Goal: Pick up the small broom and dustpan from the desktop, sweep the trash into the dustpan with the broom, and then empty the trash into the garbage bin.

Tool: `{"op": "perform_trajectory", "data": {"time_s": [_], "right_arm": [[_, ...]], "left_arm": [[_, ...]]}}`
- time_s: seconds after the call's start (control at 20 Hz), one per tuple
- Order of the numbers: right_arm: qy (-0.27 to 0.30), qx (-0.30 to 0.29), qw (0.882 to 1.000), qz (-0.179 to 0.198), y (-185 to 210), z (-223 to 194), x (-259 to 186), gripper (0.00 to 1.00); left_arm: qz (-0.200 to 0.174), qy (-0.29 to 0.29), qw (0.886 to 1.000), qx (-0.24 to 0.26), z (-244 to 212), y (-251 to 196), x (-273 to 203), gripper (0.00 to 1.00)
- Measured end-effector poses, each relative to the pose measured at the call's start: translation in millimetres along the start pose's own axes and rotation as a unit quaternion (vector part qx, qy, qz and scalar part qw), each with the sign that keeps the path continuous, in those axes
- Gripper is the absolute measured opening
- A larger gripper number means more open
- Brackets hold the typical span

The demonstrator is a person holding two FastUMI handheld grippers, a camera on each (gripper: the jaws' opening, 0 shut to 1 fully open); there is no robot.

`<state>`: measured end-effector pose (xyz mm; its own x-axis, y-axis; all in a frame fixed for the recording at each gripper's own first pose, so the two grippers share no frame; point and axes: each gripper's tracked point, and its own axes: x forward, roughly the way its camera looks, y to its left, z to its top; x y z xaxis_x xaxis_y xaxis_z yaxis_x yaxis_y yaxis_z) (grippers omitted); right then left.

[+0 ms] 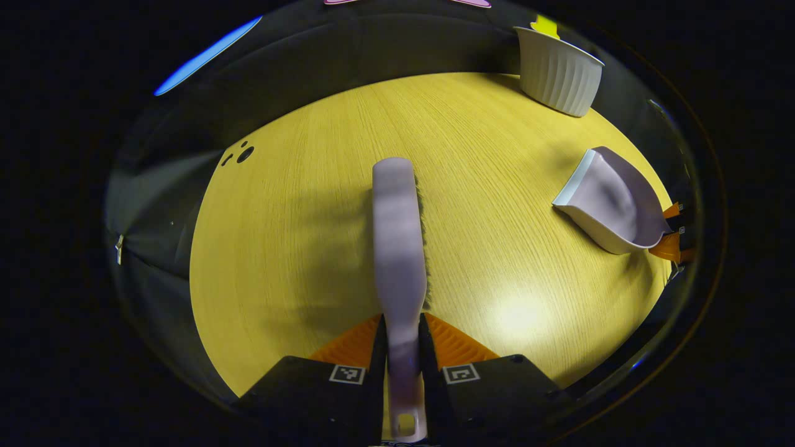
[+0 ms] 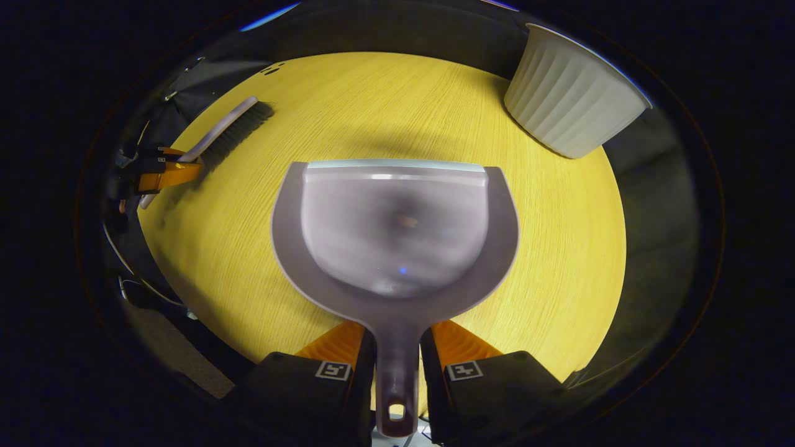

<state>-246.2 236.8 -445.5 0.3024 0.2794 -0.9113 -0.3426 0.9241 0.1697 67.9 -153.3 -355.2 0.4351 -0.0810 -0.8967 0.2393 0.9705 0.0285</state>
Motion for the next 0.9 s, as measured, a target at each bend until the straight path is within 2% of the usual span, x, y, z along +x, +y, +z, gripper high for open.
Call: {"op": "perform_trajectory", "data": {"time_s": [0.05, 0.15, 0.2, 0.3, 0.35, 0.55, 0.75, 0.9], "right_arm": [[-0.003, 0.0, 1.0, 0.0, 0, 0, -4, 0.39], [-0.011, 0.0, 1.0, 0.004, 1, 1, -15, 0.41], [-0.016, 0.001, 1.0, 0.004, 1, 2, -22, 0.39], [-0.03, 0.003, 1.0, 0.007, 3, 5, -39, 0.48], [-0.041, 0.005, 0.999, 0.009, 3, 9, -48, 0.43], [-0.1, 0.014, 0.995, 0.015, 10, 32, -89, 0.41], [-0.172, 0.027, 0.985, 0.021, 14, 64, -129, 0.41], [-0.267, 0.023, 0.963, 0.022, 15, 103, -164, 0.41]], "left_arm": [[0.003, 0.0, 1.0, 0.0, -3, 1, -2, 0.33], [0.01, -0.001, 1.0, 0.001, -5, 5, -7, 0.36], [0.013, -0.001, 1.0, 0.001, -6, 7, -12, 0.37], [0.023, -0.006, 1.0, 0.005, -9, 12, -23, 0.37], [0.029, -0.011, 0.999, 0.008, -8, 14, -29, 0.37], [0.044, -0.05, 0.998, 0.021, 5, 13, -59, 0.37], [0.038, -0.144, 0.989, 0.01, 49, 1, -103, 0.37], [0.013, -0.23, 0.973, -0.009, 90, -12, -143, 0.37]]}}
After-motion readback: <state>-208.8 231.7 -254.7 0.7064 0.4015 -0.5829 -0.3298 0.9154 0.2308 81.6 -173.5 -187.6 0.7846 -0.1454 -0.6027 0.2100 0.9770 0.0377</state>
